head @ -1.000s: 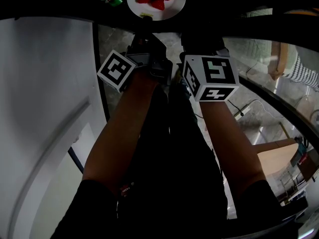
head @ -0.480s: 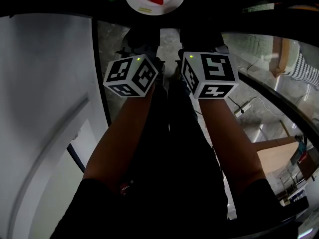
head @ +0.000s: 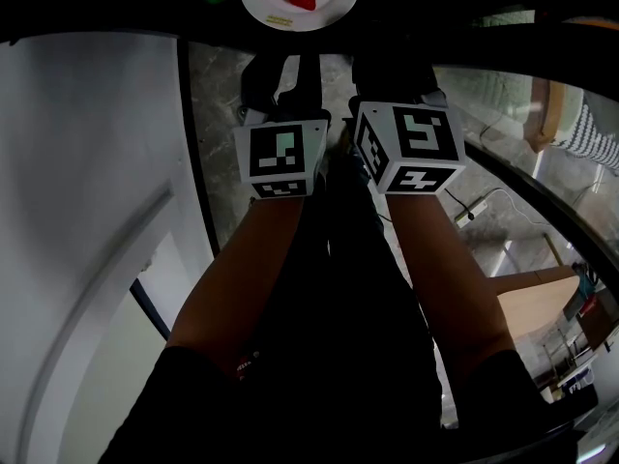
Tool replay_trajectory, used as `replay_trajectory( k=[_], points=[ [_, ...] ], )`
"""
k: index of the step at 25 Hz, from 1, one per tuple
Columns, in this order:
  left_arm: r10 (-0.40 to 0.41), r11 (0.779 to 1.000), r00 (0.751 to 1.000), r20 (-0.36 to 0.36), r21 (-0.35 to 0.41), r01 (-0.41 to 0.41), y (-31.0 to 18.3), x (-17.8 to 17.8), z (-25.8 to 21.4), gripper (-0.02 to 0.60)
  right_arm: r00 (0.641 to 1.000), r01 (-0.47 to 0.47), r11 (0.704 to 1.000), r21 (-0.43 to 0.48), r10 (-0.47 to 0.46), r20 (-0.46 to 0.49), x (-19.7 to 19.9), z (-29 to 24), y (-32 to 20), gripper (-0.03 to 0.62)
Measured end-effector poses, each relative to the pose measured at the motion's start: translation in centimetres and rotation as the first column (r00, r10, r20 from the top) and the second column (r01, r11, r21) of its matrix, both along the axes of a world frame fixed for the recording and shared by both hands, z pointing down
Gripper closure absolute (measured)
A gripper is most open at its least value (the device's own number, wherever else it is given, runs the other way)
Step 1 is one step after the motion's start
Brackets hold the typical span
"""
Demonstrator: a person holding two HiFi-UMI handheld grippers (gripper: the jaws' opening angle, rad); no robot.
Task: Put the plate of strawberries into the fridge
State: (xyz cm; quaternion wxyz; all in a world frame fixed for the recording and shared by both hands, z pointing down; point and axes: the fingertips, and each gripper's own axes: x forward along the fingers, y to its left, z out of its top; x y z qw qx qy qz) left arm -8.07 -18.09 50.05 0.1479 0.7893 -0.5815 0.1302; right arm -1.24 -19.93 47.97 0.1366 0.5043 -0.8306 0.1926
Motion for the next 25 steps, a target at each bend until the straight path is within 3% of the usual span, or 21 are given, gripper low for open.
replay_trajectory(
  k=[17,25],
  points=[
    [-0.024,1.0,1.0,-0.005,-0.016,0.024,-3.3,-0.5,0.1,0.535,1.0,-0.005,1.0,-0.01,0.005,0.003,0.4,0.0,-1.7,0.588],
    [-0.042,0.999,0.999,0.003,-0.013,0.042,-5.3,-1.4,0.0,0.535,1.0,-0.025,0.999,0.027,0.025,-0.001,0.8,-0.8,-2.7,0.588]
  ],
)
